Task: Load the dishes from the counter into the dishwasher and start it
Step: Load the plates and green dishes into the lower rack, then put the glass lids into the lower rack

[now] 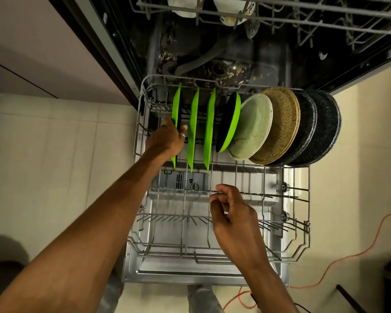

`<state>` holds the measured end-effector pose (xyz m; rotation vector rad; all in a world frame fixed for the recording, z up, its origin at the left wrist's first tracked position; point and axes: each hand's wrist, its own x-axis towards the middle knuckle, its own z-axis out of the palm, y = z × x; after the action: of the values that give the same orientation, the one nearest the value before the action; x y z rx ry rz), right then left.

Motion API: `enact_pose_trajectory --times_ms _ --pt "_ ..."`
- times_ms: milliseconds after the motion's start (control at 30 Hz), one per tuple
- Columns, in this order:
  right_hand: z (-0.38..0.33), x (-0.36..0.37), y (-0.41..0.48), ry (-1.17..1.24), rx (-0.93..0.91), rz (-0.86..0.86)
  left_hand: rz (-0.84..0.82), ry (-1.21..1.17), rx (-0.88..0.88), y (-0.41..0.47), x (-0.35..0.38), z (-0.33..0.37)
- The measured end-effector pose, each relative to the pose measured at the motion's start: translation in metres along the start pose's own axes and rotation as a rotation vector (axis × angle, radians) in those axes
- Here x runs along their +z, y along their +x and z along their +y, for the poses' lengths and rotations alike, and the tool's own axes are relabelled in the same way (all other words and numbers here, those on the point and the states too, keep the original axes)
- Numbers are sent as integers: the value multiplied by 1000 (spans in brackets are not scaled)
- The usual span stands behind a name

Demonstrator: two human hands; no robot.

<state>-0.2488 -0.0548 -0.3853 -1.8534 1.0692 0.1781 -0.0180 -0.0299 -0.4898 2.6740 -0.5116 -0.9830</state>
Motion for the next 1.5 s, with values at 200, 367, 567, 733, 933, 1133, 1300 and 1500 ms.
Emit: enact_pose_trajectory --times_ms 200,367,567,733,933,1133,1300,1500 --pt "-31 -3 -6 -20 -39 10 31 73 -20 -44 -41 -17" --pt "-100 -17 -29 -80 -123 27 38 -150 91 -128 -95 -33" --pt "-231 -38 -102 -113 -210 56 173 -370 218 -261 -228 -47" --pt "-359 -39 -192 -117 -280 50 259 -398 299 -354 -358 -79" --pt "-482 -19 -267 -69 -375 75 393 -367 329 -436 -481 -142" --pt "-575 15 -277 -83 -512 9 498 -410 241 -467 -558 -200" --pt "-630 40 -247 -83 -589 -24 520 -502 168 -455 -602 -237" --pt "-689 82 -200 -99 -626 -118 505 -545 122 -411 -651 -285"
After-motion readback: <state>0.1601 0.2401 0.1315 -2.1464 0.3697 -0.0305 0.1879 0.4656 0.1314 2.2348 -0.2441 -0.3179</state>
